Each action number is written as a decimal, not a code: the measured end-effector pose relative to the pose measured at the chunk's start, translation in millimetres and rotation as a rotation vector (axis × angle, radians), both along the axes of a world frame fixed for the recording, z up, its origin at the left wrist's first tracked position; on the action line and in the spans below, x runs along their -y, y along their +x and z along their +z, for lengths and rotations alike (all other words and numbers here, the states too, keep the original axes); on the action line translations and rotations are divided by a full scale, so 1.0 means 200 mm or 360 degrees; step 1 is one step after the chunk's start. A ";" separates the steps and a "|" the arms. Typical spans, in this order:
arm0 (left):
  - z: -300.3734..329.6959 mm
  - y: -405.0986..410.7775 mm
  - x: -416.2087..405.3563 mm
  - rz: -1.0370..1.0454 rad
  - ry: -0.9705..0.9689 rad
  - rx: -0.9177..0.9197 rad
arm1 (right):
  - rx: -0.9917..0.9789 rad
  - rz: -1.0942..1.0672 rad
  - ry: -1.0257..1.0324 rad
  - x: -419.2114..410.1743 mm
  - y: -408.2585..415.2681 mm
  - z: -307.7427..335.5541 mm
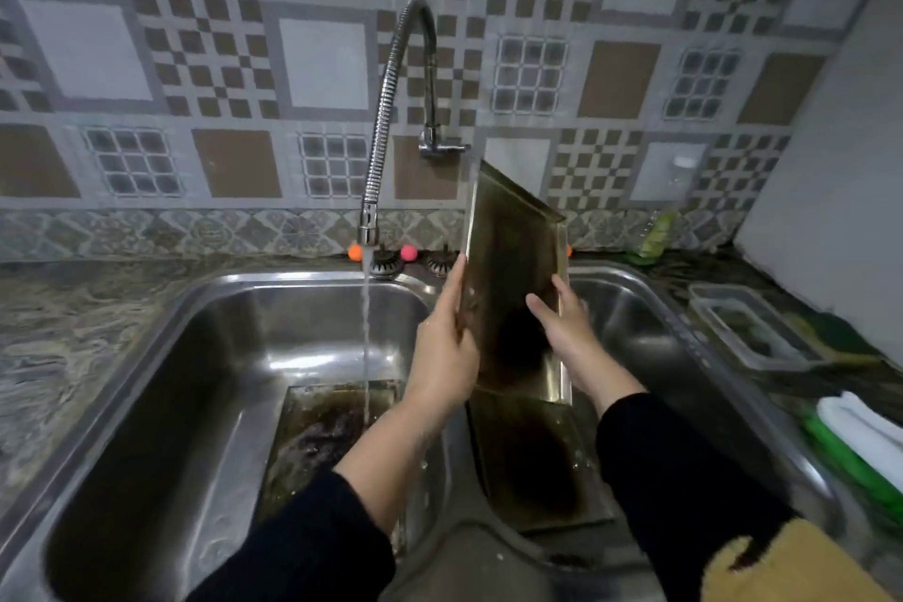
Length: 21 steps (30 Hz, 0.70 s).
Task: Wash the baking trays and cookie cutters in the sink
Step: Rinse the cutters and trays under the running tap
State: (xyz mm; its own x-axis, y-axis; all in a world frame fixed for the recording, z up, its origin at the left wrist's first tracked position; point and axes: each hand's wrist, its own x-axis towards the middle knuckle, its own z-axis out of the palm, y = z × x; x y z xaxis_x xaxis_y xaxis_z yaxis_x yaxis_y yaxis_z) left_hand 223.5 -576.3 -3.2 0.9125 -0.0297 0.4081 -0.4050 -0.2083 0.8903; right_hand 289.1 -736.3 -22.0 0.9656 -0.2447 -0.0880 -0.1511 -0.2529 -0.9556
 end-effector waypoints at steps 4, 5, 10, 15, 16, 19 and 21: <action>-0.22 0.00 0.11 -0.0132 0.0364 -0.0213 | -0.0134 -0.0059 -0.0257 0.25 -0.08 -0.12; -0.29 0.01 0.12 -0.0092 0.0552 -0.0356 | -0.0186 -0.0063 -0.0321 0.32 -0.10 -0.16; -0.48 0.04 0.10 0.0104 0.1494 -0.0898 | -0.0578 -0.0027 -0.0625 0.54 -0.20 -0.37; -0.55 0.03 0.10 0.0269 0.1603 -0.0748 | -0.0843 0.0135 -0.0994 0.58 -0.23 -0.61; -0.56 0.03 0.10 0.0285 0.1595 -0.0735 | -0.0863 0.0168 -0.1096 0.57 -0.22 -0.65; -0.57 0.03 0.10 0.0309 0.1593 -0.0734 | -0.0893 0.0245 -0.1226 0.52 -0.19 -0.70; -0.57 0.04 0.11 0.0309 0.1603 -0.0742 | -0.0916 0.0278 -0.1154 0.49 -0.16 -0.73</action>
State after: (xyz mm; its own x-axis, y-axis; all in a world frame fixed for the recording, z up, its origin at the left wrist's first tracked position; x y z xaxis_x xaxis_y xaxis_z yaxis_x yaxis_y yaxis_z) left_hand 231.5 -597.4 -116.9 0.9946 0.0061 -0.1035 0.0408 -0.9407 0.3369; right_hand 257.9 -834.3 -169.0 0.8493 -0.2826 -0.4459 -0.4548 -0.8205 -0.3463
